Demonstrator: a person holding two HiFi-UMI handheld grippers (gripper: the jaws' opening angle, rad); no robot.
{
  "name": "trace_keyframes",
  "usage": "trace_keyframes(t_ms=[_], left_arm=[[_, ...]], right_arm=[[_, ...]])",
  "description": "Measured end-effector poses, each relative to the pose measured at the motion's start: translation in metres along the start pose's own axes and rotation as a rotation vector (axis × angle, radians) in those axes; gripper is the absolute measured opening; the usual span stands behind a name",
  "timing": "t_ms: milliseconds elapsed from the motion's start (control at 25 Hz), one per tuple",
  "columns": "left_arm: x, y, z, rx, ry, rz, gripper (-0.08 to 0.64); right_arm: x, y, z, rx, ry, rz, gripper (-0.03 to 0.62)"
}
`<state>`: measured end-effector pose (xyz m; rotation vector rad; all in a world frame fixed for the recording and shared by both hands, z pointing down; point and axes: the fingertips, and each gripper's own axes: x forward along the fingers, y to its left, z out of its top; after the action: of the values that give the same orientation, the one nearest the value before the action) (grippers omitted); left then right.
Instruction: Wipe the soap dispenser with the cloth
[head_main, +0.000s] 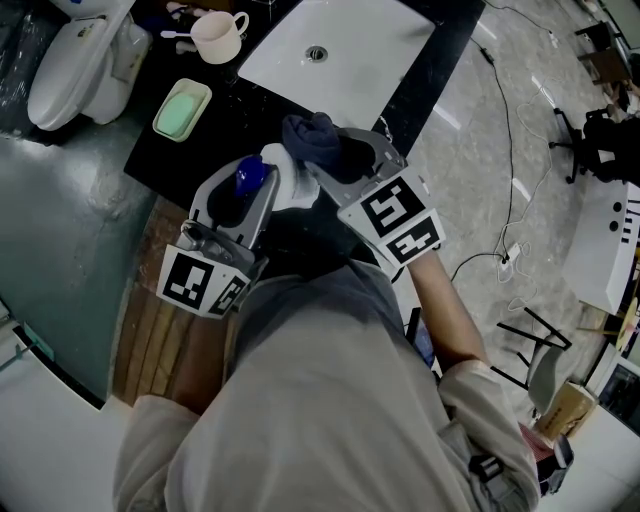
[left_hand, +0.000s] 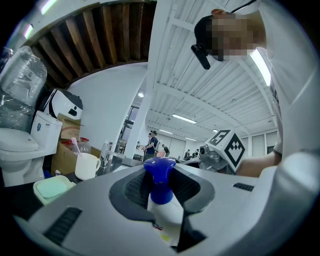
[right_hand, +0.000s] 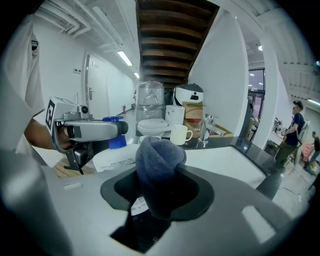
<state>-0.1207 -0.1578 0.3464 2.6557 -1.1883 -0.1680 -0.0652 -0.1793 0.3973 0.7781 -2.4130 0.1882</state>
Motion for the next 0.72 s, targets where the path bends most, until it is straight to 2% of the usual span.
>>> trace_keyframes(t_ms=[720], left_arm=[[0.007,-0.005,0.001,0.016,0.010,0.010,0.095]], right_arm=[[0.002,-0.003,-0.046,0.065,0.081,0.005,0.137]])
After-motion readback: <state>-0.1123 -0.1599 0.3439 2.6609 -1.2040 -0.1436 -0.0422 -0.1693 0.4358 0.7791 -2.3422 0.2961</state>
